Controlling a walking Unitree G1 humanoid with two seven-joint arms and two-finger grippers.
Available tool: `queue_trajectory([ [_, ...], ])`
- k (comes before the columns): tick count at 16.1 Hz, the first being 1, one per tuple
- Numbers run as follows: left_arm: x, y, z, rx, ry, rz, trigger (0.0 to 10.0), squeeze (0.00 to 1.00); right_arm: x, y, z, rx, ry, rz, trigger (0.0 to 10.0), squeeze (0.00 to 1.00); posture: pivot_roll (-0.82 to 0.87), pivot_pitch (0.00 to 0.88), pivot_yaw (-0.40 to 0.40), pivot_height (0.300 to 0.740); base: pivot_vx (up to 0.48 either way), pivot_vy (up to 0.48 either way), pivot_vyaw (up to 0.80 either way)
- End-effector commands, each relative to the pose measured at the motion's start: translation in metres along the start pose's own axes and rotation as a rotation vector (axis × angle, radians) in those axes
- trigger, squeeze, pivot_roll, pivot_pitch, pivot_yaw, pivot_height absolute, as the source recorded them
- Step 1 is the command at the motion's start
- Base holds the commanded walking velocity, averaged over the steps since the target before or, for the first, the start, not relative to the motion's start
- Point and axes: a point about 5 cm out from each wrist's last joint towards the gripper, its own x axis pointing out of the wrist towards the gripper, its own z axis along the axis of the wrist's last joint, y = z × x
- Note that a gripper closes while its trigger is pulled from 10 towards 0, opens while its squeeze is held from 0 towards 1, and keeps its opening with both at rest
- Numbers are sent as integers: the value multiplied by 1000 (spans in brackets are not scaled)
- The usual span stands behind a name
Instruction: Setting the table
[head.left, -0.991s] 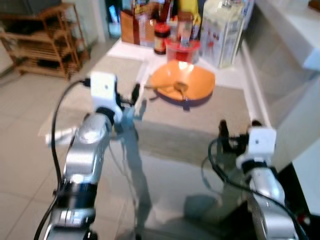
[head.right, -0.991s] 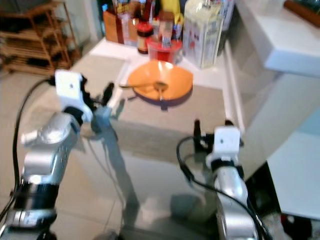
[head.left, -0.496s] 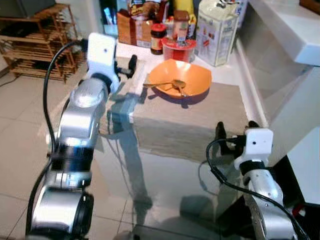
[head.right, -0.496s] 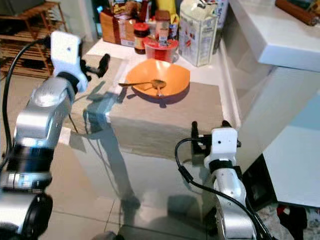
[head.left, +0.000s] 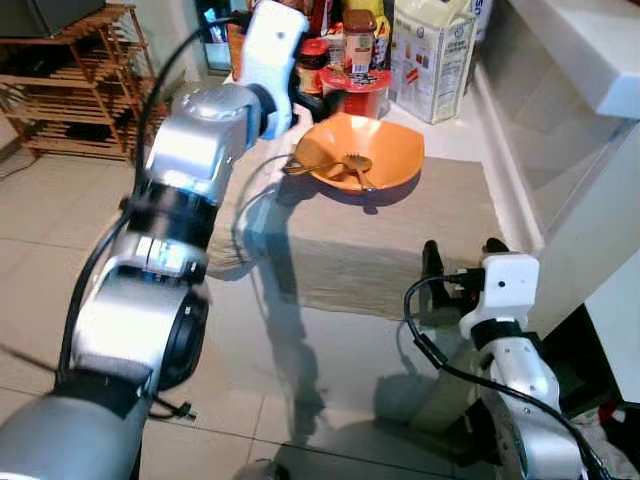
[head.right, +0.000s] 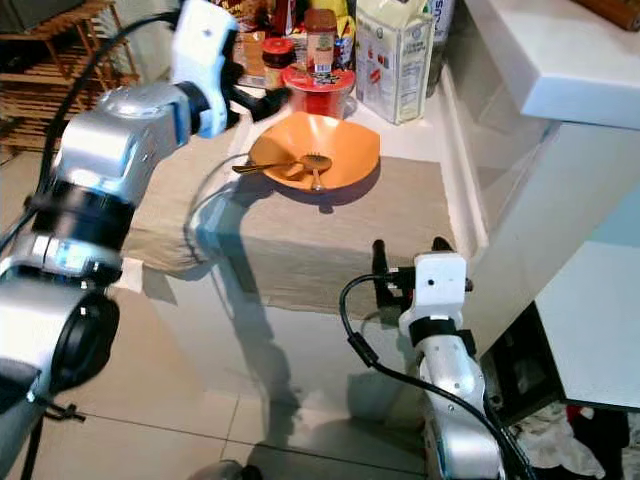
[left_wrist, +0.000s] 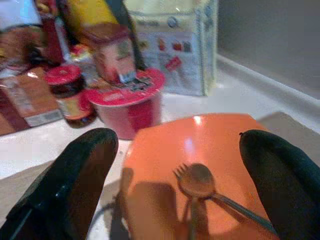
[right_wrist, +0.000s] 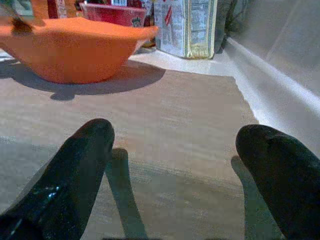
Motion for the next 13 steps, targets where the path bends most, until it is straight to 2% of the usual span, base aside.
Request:
queue_trajectory([
  [1,0,0,4,9,14,-16,10000,0,-1,-2,4,1,-12,-14,10000,0,-68,0,47,740,0,0,0],
  [3,9,-5,-16,75,145,-103,10000,0,-6,0,1,7,8,-26,10000,0,-82,18,71,740,0,0,0],
  [5,14,-8,-29,84,203,-115,10000,0,-9,1,1,12,14,-35,10000,0,-87,27,80,740,0,0,0],
  [9,19,-16,-38,95,249,-167,10000,0,-10,2,1,21,17,-50,10000,0,-91,42,95,740,0,0,0],
  [13,24,-24,-34,100,274,-231,10000,0,-11,5,0,29,25,-58,10000,0,-94,27,106,740,0,0,0],
])
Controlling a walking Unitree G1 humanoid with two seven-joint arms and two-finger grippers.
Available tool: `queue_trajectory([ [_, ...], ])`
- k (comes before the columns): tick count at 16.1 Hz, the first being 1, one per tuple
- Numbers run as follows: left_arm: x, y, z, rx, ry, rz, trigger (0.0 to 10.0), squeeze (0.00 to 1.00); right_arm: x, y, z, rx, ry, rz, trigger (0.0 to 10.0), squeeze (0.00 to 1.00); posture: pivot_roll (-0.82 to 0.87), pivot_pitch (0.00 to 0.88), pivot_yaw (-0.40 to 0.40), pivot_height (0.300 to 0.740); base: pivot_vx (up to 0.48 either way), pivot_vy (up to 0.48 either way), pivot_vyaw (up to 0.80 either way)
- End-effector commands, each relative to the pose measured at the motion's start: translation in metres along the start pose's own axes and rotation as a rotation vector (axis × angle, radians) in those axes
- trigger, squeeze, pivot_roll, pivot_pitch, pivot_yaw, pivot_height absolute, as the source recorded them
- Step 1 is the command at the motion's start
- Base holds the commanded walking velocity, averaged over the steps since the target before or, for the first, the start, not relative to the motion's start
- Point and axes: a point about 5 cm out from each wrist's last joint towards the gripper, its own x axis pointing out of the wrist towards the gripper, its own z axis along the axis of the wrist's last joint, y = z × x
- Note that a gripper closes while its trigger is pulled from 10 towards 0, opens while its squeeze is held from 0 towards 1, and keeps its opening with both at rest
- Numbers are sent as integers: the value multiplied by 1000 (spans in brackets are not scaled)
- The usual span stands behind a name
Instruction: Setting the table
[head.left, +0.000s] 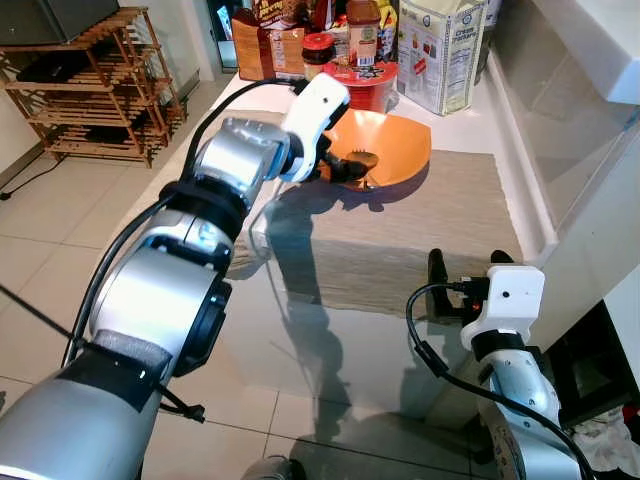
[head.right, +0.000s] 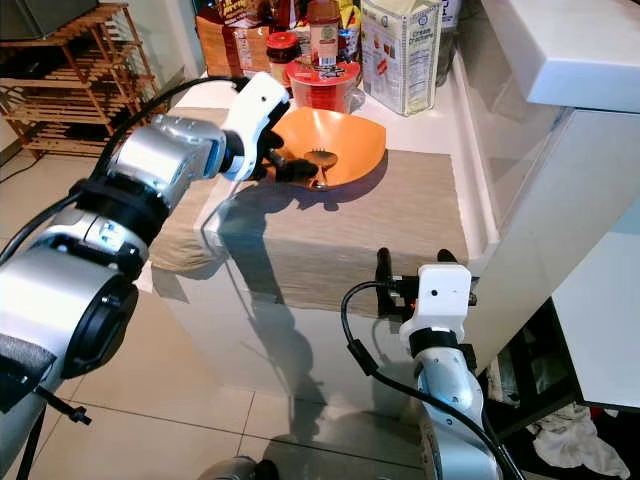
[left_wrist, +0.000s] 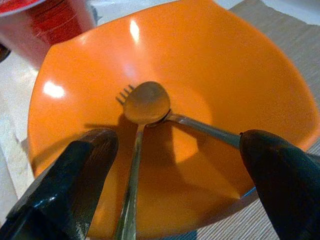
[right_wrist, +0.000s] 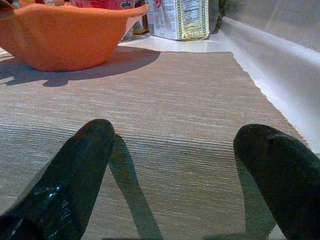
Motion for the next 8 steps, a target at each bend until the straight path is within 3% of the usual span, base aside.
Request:
queue_trajectory([
  [1,-1,1,5,26,11,-2,10000,0,-1,1,1,0,5,-6,10000,0,-94,27,106,740,0,0,0],
  [8,3,0,1,-78,28,10,10000,0,1,2,0,-2,7,-5,10000,0,-98,1,110,740,0,0,0],
])
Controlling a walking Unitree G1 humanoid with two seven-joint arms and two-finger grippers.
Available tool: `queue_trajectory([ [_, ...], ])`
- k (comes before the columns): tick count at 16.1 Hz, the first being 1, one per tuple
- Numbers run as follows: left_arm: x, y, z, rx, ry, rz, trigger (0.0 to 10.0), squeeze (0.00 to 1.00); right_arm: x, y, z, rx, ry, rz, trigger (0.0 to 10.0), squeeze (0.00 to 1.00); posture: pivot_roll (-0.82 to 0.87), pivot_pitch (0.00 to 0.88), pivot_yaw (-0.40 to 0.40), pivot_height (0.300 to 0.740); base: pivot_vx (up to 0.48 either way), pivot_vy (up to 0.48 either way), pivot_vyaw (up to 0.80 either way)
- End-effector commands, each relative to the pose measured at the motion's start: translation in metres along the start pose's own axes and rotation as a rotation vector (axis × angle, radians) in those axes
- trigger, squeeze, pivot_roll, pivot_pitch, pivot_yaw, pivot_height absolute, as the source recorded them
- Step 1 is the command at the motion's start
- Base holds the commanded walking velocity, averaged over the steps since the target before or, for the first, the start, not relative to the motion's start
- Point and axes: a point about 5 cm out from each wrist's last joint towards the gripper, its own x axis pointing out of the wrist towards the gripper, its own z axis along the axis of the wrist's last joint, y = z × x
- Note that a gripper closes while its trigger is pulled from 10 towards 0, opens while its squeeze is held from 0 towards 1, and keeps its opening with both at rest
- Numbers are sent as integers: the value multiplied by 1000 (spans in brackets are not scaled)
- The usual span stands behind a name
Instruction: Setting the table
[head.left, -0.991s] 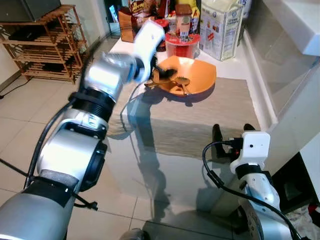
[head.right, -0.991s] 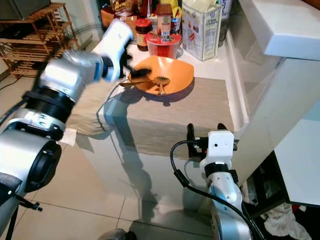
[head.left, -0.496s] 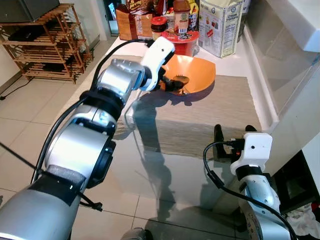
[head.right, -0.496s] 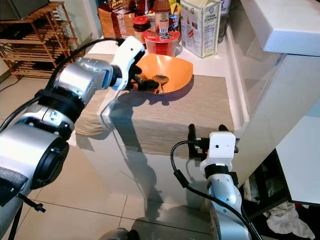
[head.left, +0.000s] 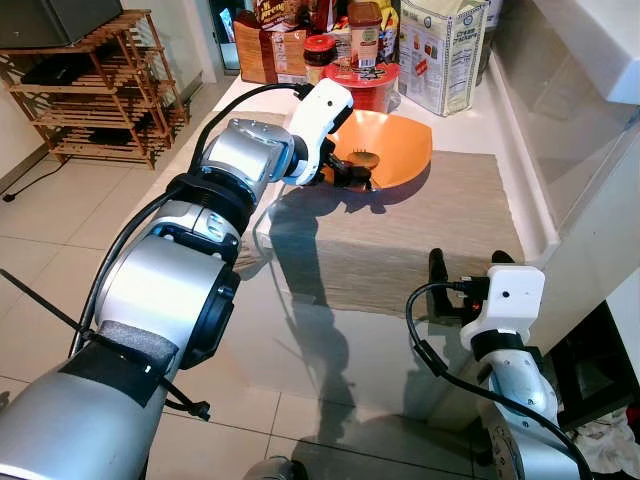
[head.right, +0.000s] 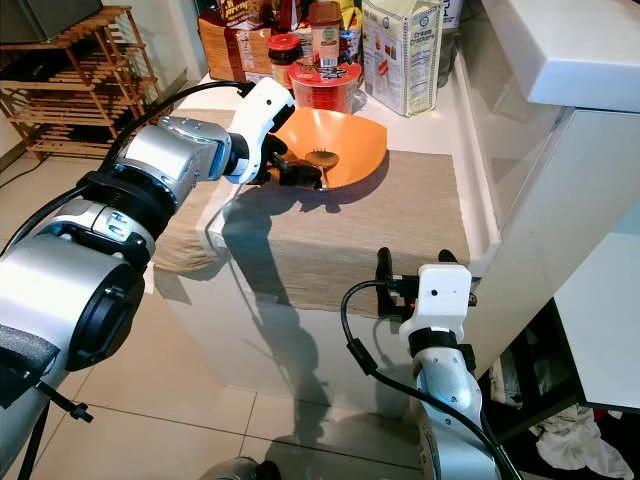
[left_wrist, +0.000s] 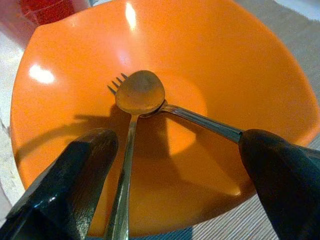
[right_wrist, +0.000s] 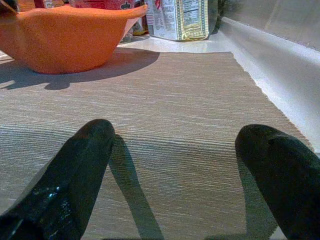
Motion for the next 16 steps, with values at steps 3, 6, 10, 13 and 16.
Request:
queue_trajectory([
  [3,-1,1,8,-47,-20,25,10000,0,1,1,0,-9,11,1,10000,0,-99,0,108,740,0,0,0],
  [6,-1,0,8,-83,-17,27,10000,0,2,1,0,-13,13,2,10000,0,-102,3,105,740,0,0,0],
  [10,0,2,3,-56,12,47,10000,0,2,0,0,-15,17,1,10000,0,-103,6,105,740,0,0,0],
  [13,3,2,-7,-61,39,60,10000,0,2,0,0,-16,21,2,10000,0,-105,9,104,740,0,0,0],
  [16,5,1,-15,-82,67,56,10000,0,3,0,0,-17,22,5,10000,0,-104,15,99,740,0,0,0],
])
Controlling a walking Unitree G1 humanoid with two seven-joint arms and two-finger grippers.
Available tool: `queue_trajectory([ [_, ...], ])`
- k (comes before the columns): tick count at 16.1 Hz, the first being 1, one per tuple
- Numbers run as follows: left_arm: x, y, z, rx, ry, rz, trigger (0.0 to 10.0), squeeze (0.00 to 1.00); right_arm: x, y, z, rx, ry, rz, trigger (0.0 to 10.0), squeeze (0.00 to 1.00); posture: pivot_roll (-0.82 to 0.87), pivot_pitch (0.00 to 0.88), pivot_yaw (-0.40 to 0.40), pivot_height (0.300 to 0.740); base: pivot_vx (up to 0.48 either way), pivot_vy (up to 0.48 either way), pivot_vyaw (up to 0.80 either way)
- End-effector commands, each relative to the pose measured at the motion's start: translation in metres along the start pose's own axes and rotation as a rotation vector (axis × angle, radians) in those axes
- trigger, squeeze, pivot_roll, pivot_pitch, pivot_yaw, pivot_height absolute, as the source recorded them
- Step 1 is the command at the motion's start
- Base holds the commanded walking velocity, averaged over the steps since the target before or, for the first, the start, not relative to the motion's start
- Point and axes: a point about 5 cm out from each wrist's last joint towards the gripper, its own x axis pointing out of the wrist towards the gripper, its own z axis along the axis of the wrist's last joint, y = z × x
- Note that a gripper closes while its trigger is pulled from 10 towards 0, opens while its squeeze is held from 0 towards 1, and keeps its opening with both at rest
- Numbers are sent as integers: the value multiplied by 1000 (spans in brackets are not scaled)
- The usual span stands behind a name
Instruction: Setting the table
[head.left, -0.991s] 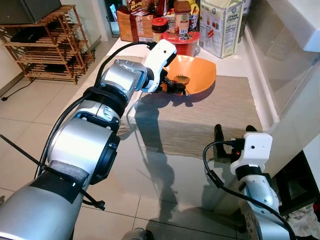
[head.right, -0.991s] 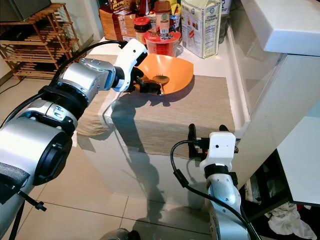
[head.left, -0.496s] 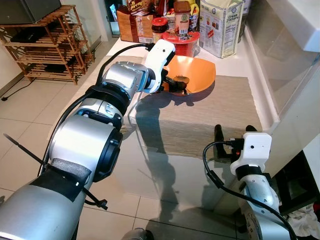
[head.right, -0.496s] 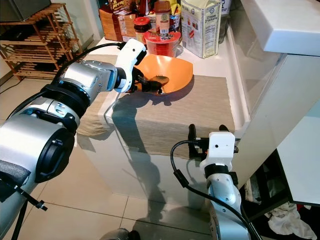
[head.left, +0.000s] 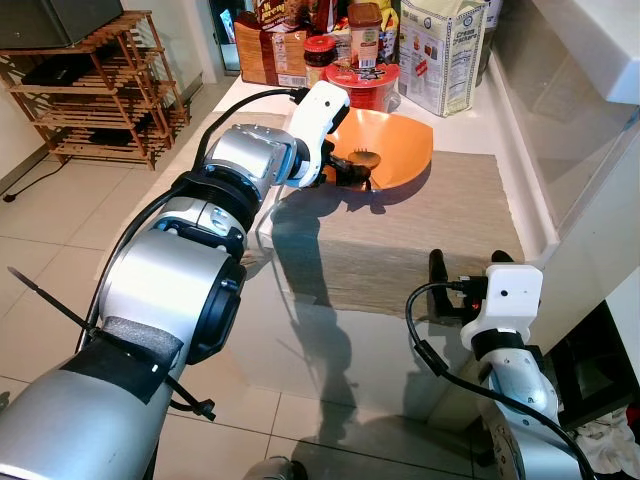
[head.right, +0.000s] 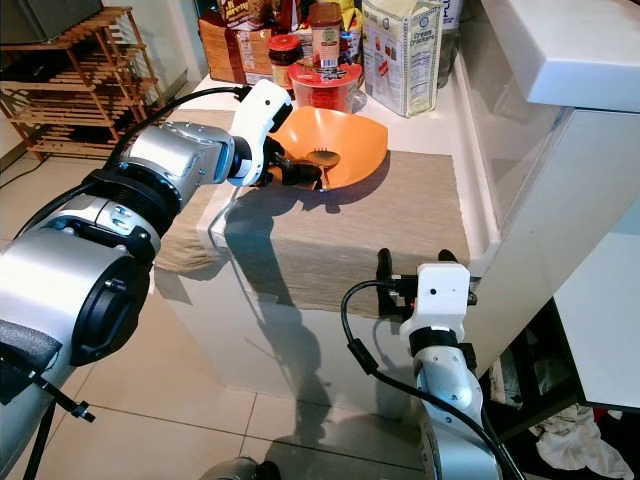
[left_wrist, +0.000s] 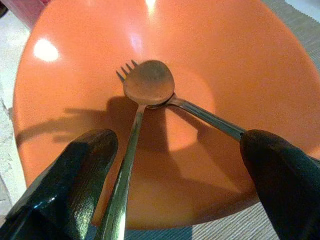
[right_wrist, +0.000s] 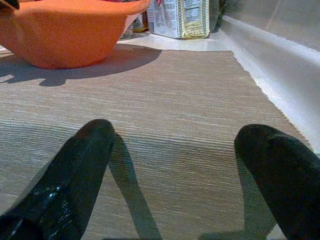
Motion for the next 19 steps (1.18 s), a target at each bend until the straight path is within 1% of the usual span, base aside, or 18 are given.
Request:
queue_trajectory([
  [1,2,2,-11,-25,48,19,10000,0,2,1,1,-1,8,3,10000,0,-104,15,99,740,0,0,0],
  [2,2,2,-12,-40,50,19,8000,0,2,1,1,-1,8,3,10000,0,-104,15,99,740,0,0,0],
  [3,3,1,-13,-56,50,16,3647,0,2,1,1,0,9,2,10000,0,-104,19,100,740,0,0,0],
  [4,3,1,-14,-62,51,15,1412,0,2,1,1,1,10,2,10000,0,-104,19,100,740,0,0,0],
  [5,3,1,-14,-67,49,23,0,0,2,1,1,2,11,2,10000,0,-104,19,100,740,0,0,0],
  [12,1,4,-11,-86,23,53,0,0,3,0,1,1,14,-1,10000,0,-104,20,97,740,0,0,0],
  [16,2,3,-10,-62,18,52,0,0,4,-1,0,0,14,-2,10000,0,-104,8,97,740,0,0,0],
  [19,2,2,-8,-62,9,42,0,0,4,-1,0,-2,14,-3,10000,0,-107,3,97,740,0,0,0],
])
